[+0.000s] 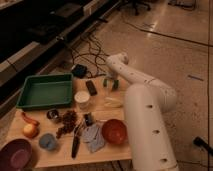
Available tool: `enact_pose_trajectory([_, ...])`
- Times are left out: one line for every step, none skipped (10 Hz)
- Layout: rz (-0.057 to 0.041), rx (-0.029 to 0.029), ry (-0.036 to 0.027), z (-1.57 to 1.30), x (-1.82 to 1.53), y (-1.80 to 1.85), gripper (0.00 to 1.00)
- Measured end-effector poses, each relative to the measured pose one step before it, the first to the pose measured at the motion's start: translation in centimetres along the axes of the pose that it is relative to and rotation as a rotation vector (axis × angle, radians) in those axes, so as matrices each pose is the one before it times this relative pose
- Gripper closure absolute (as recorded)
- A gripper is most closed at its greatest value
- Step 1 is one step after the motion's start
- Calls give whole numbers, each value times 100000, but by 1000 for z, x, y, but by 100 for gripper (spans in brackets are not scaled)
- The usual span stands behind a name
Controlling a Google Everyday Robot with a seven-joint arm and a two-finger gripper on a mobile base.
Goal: Place sponge in red bowl
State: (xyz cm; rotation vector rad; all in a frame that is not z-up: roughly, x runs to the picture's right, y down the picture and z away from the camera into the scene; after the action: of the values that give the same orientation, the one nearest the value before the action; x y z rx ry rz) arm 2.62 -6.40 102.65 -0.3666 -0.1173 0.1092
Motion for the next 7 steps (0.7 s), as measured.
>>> enact_pose_trajectory([566,79,50,-30,152,-56,20])
enact_pose_trajectory([295,154,-51,-79,456,90,20])
enact_pose_trajectory([848,616,-1243,-640,1031,294,20])
enact_pose_trajectory([615,554,-787,-460,712,118,20])
enact_pose_trajectory([1080,280,-964,-274,746,-47,20])
enact_pose_trajectory([1226,-261,-2371,-131,391,-206,20])
enact_pose_trajectory([1247,-1287,-2254,32,397,-192,20])
